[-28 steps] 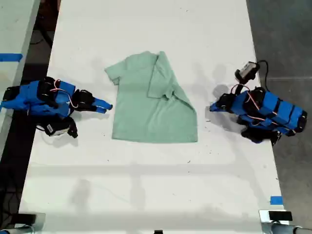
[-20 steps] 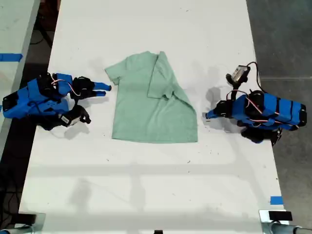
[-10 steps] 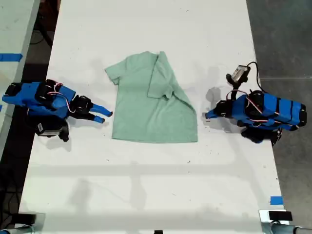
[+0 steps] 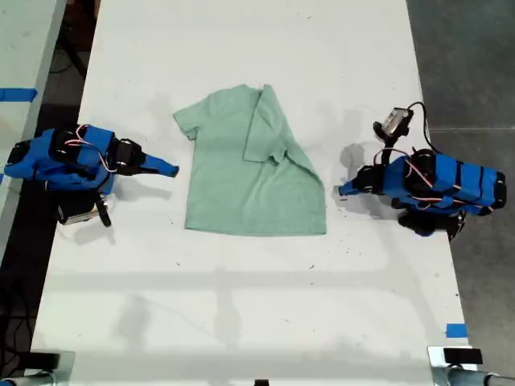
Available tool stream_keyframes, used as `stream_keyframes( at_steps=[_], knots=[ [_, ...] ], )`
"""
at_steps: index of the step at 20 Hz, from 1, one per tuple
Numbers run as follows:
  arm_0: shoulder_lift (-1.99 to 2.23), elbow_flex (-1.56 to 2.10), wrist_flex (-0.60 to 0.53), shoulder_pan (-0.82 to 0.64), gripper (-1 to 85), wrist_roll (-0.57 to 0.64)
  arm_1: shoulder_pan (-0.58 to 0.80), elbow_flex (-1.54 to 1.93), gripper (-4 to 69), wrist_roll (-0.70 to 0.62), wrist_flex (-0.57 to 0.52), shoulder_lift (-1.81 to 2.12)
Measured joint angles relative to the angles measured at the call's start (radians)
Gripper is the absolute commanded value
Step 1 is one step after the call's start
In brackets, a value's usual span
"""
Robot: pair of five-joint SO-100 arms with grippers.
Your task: Fold t shirt
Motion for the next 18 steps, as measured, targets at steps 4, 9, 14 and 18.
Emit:
stream_keyframes(
  at_steps=[4, 9, 14, 18],
  knots=[
    [-0.155, -0.141, 0.077, -0.089, 12.3, -0.002, 0.000, 0.000, 4.4, 0.000, 0.000, 0.000],
    [-1.177, -0.876, 0.387, -0.319, 26.2, 0.245, 0.000, 0.000, 4.6, 0.000, 0.000, 0.000],
    [-1.614, -0.945, 0.351, -0.713, 25.3, 0.554, 0.000, 0.000, 4.6, 0.000, 0.000, 0.000],
    [-1.700, -0.946, 0.304, -0.907, 25.0, 0.684, 0.000, 0.000, 4.7, 0.000, 0.000, 0.000]
  ],
)
